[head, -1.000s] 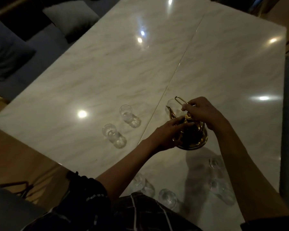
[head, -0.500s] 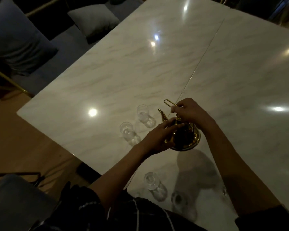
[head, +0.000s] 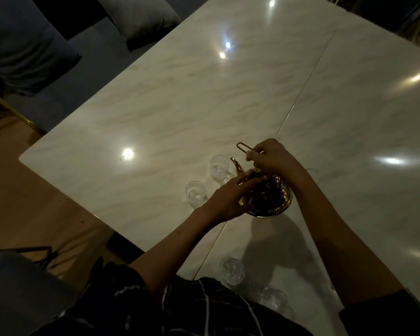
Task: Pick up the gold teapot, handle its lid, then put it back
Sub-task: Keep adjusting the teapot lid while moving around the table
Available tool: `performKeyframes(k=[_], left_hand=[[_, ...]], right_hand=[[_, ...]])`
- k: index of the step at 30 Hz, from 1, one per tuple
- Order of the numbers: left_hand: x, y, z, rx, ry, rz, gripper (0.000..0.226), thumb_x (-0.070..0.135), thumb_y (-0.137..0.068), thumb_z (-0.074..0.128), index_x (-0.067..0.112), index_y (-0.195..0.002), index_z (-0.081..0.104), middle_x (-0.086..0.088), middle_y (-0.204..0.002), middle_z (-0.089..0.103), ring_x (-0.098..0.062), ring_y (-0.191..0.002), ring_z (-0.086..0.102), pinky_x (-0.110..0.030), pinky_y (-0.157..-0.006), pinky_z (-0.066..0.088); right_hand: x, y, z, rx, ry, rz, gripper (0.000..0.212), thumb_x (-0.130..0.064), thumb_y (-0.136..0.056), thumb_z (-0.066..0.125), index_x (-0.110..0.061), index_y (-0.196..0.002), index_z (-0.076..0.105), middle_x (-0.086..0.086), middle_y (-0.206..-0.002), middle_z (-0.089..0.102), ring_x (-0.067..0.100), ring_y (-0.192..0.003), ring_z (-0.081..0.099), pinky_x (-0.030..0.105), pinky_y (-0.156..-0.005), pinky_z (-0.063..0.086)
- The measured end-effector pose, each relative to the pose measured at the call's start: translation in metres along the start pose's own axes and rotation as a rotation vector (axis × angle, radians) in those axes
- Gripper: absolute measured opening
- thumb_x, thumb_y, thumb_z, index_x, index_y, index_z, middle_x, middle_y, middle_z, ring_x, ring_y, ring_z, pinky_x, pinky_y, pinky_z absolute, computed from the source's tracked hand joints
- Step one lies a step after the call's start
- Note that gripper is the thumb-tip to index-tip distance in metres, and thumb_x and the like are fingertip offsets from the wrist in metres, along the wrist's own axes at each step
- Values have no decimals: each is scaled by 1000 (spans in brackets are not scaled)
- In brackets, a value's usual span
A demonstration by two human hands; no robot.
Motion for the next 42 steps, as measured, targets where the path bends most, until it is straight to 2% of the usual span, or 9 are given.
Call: performKeyframes(k=[4, 11, 14, 21, 27, 33, 36, 39, 42], left_hand=[[-4, -1, -3, 12, 40, -15, 82, 24, -90, 76, 35, -159, 33, 1, -170, 22, -26, -142, 47, -46, -91, 60], [-3, -2, -5, 19, 103, -29, 83, 22, -90, 77, 35, -159, 33, -1, -170, 22, -26, -146, 43, -44, -101, 56], [-4, -2, -4, 26, 104, -27, 84, 24, -90, 77, 38, -159, 31, 0, -170, 22, -27, -146, 44, -48, -101, 56], [-4, 0, -4, 37, 101, -33, 86, 22, -89, 77, 37, -160, 31, -1, -171, 20, -28, -144, 47, -48, -96, 59], [2, 0, -6, 57, 112, -5, 83, 26, -91, 76, 36, -160, 30, -2, -171, 21, -29, -144, 46, -50, -96, 58], [11, -5, -7, 79, 122, 15, 82, 28, -91, 76, 33, -160, 32, -2, -170, 22, -30, -143, 47, -50, -99, 57], [14, -7, -7, 80, 121, 6, 84, 27, -90, 77, 36, -159, 31, -1, -171, 22, -29, -144, 46, -50, -101, 56], [16, -9, -7, 91, 125, 20, 85, 29, -89, 78, 38, -158, 30, -1, -170, 23, -29, -143, 48, -52, -99, 57], [17, -10, -5, 93, 127, 12, 86, 30, -88, 78, 40, -158, 30, 0, -170, 23, -29, -142, 48, -52, -97, 57]], right_hand=[[-9, -7, 3, -17, 28, 19, 27, -27, -93, 59, -8, -91, 78, 6, -74, 70, 26, -80, 71, 45, -76, 60], [-13, -13, 4, -38, 65, 42, 26, -25, -93, 60, -5, -93, 77, 1, -70, 67, 25, -82, 73, 38, -74, 58], [-13, -16, 6, -44, 63, 47, 26, -25, -93, 60, -5, -94, 77, 3, -75, 69, 24, -82, 73, 34, -73, 57], [-17, -13, 8, -52, 74, 47, 27, -25, -94, 60, -4, -97, 77, 3, -74, 68, 25, -84, 73, 31, -70, 55], [-23, -9, 2, -47, 87, 29, 27, -24, -95, 59, -3, -99, 76, 9, -81, 69, 28, -85, 72, 36, -75, 57], [-26, -5, -10, -34, 91, 34, 27, -24, -95, 59, -3, -100, 76, 3, -71, 64, 29, -83, 71, 25, -62, 51], [-26, -4, -14, -34, 91, 39, 27, -23, -95, 59, -2, -100, 76, 6, -76, 66, 30, -84, 72, 28, -66, 53], [-25, -4, -17, -29, 94, 31, 27, -24, -94, 60, -3, -98, 76, 6, -75, 67, 29, -83, 72, 37, -73, 57], [-23, -5, -18, -31, 96, 33, 26, -23, -93, 61, -3, -96, 77, 10, -79, 70, 29, -84, 73, 35, -72, 58]])
Point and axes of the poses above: each hand's wrist, its own y-axis away from the middle knuckle, its own z-axis out of the palm, x = y × z, the point moved 7 cm from there along -y, towards the middle knuckle
